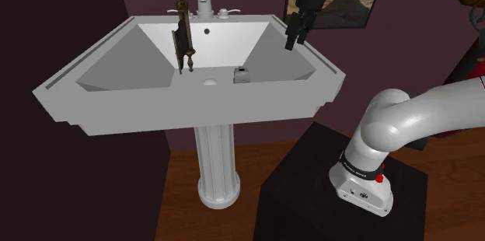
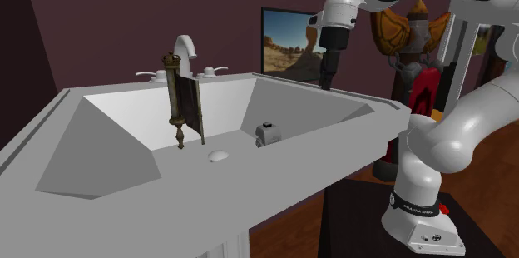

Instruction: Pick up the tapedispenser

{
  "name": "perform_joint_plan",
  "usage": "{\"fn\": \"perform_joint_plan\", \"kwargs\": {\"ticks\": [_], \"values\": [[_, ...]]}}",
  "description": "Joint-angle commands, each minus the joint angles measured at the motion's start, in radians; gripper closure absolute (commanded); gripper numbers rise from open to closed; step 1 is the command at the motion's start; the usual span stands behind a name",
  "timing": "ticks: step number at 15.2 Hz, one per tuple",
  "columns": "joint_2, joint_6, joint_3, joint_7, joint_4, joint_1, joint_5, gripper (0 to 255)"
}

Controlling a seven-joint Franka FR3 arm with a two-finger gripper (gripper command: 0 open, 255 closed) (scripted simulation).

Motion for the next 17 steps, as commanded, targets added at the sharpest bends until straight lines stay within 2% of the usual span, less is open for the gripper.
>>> {"fn": "perform_joint_plan", "kwargs": {"ticks": [1, 9, 16, 17], "values": [[0.000, 0.000, 0.000, 0.000, 0.000, 0.000, 0.000, 0], [0.246, 0.156, 0.213, 0.406, 0.067, -0.095, 0.037, 0], [0.525, 0.244, 0.360, 0.770, 0.213, -0.186, -0.025, 0], [0.525, 0.257, 0.360, 0.771, 0.200, -0.184, -0.025, 0]]}}
